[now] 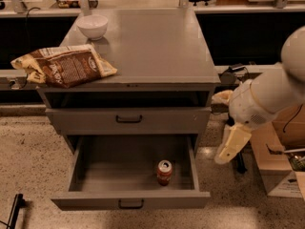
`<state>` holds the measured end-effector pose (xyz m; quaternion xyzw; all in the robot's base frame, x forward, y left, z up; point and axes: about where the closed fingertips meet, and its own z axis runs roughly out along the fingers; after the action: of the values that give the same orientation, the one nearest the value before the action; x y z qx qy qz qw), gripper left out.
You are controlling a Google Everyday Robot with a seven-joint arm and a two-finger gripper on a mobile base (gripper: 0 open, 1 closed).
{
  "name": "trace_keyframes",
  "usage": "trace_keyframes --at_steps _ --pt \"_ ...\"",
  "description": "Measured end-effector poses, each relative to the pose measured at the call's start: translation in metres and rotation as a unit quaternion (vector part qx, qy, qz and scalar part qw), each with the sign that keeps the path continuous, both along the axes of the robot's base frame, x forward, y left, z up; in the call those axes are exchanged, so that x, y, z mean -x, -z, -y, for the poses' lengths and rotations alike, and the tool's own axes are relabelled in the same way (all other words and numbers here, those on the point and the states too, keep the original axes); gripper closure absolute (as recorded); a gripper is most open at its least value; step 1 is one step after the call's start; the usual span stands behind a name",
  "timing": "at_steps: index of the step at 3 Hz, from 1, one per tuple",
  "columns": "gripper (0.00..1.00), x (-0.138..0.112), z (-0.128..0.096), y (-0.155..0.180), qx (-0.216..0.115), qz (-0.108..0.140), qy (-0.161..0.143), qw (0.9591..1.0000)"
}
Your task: Pick coke can from middle drawer and place on counter
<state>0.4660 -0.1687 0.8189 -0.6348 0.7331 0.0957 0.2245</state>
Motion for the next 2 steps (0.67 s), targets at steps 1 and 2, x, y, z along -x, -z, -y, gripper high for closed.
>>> trace_keyframes --at_steps 1,2 --pt "0.00 0.003 -0.007 0.069 -0.057 0.000 0.004 0.9984" --pt "0.00 -0.013 -0.004 0.072 -0.061 0.029 0.017 0.9976"
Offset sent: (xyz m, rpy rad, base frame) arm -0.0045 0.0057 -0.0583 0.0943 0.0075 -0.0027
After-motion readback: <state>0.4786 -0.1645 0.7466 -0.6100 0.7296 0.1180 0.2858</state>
